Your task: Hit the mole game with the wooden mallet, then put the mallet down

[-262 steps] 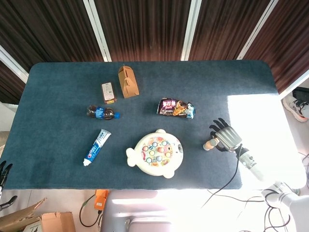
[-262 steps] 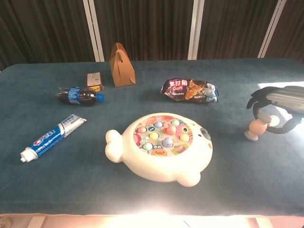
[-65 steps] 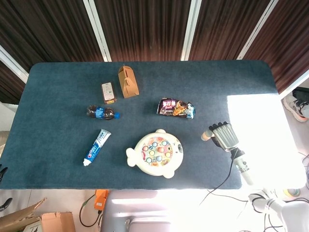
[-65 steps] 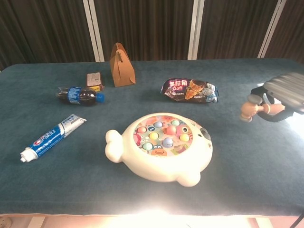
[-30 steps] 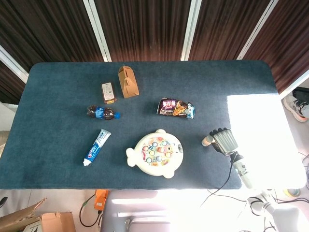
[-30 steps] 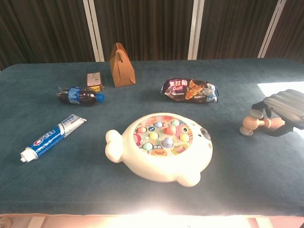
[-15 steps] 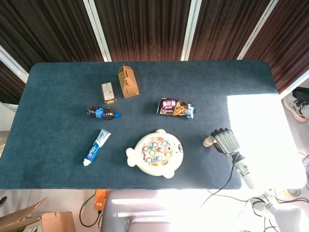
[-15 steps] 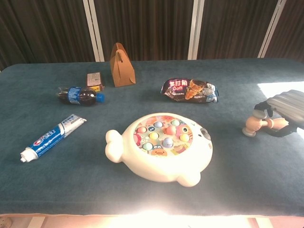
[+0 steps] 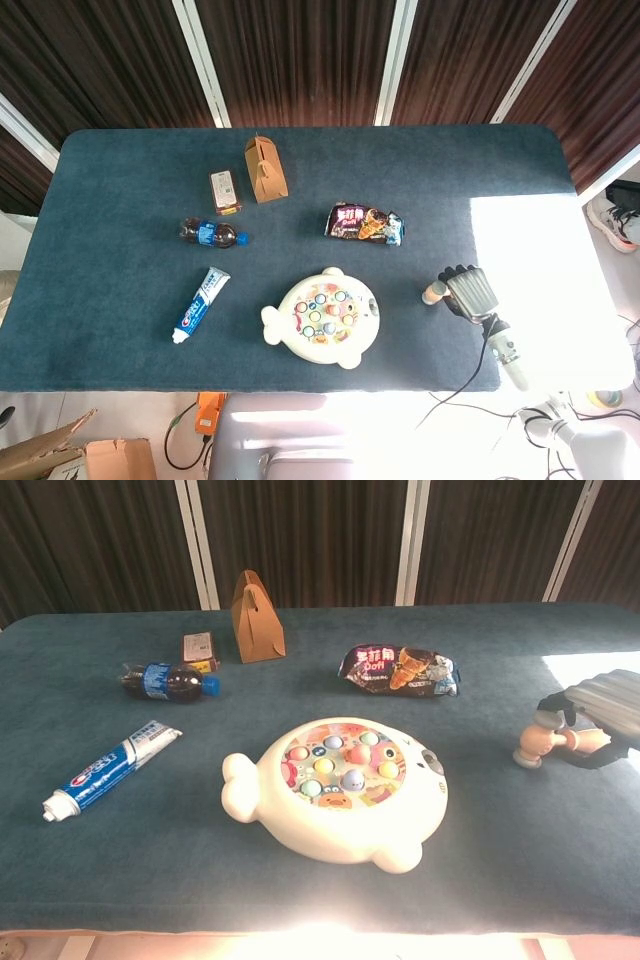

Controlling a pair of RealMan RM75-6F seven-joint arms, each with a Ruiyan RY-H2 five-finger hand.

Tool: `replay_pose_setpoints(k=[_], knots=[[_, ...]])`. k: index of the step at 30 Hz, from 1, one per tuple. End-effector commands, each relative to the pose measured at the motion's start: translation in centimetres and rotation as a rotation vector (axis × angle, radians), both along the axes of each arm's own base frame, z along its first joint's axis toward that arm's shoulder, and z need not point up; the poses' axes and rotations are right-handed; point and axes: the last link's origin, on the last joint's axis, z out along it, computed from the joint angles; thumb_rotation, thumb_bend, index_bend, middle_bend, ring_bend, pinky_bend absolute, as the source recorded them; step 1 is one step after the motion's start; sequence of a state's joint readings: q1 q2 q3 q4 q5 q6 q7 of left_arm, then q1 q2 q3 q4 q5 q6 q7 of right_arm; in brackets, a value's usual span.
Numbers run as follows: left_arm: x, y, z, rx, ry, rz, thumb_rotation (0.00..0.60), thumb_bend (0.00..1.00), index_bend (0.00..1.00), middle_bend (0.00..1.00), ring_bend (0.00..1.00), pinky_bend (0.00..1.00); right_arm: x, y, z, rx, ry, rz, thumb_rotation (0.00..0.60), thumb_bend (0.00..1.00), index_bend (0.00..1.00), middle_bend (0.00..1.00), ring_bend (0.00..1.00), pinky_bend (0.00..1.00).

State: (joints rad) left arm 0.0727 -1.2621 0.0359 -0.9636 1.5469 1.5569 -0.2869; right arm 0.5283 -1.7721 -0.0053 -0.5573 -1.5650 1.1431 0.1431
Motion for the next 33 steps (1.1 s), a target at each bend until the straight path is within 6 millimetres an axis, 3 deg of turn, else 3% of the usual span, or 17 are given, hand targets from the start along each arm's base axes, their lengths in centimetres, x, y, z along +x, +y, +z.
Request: replay_pose_setpoints(k=[1, 33], knots=[[0.0, 0.0, 0.0, 0.0, 0.0, 0.0, 0.6, 0.2, 0.0, 0.0, 0.0, 0.07, 0.0, 0.0, 0.0, 0.002, 0.0, 0.0, 0.6, 0.25, 0.5, 0.43, 0.4, 0.55], [0.1, 0.0, 0.0, 0.0, 0.001, -0.001, 0.6, 0.2, 0.0, 0.0, 0.0, 0.07, -0.7, 0.6, 1.1, -0.018, -0.014, 0.01, 0.6, 0.2, 0.47, 0.41, 0.38, 0.55]])
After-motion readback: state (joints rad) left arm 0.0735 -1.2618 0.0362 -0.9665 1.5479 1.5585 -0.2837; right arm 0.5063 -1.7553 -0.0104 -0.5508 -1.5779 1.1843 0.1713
